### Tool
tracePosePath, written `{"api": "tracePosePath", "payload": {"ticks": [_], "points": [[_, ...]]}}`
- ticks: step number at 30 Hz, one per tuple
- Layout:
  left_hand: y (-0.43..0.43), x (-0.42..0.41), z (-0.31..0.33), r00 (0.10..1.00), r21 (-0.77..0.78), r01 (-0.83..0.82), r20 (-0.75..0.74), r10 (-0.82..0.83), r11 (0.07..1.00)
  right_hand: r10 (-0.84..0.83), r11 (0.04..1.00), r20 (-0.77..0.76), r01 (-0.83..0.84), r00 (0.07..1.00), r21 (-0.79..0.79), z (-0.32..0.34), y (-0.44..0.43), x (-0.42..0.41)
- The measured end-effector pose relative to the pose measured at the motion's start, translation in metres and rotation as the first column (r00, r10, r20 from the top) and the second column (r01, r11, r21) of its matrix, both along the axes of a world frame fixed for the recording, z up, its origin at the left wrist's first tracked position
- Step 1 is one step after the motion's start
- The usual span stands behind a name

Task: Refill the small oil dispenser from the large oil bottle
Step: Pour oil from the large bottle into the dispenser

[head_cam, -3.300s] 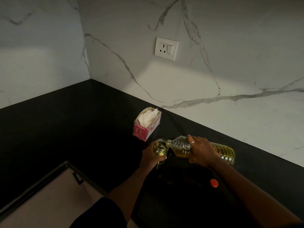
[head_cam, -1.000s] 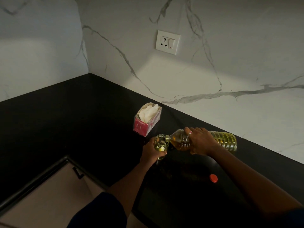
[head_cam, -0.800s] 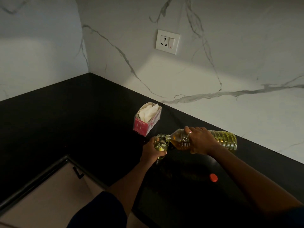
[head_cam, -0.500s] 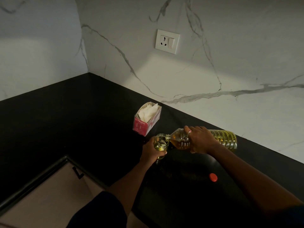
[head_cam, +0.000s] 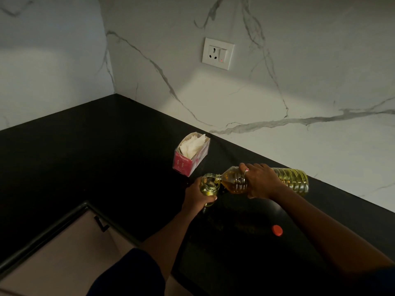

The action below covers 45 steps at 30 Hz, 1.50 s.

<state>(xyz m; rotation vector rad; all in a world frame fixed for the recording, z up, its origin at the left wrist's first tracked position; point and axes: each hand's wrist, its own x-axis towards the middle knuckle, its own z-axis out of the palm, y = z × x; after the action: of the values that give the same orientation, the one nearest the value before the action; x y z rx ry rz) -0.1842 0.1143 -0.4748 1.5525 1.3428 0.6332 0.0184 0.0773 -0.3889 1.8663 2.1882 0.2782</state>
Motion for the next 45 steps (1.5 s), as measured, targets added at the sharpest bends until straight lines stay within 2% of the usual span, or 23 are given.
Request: {"api": "tracePosePath", "payload": {"ticks": [45], "points": [[-0.0032, -0.0006, 0.0048, 1.000, -0.003, -0.001, -0.002, 0.001, 1.000, 0.012, 1.000, 0.012, -0.012, 1.000, -0.003, -0.0008, 0.0031, 0.0017]]}}
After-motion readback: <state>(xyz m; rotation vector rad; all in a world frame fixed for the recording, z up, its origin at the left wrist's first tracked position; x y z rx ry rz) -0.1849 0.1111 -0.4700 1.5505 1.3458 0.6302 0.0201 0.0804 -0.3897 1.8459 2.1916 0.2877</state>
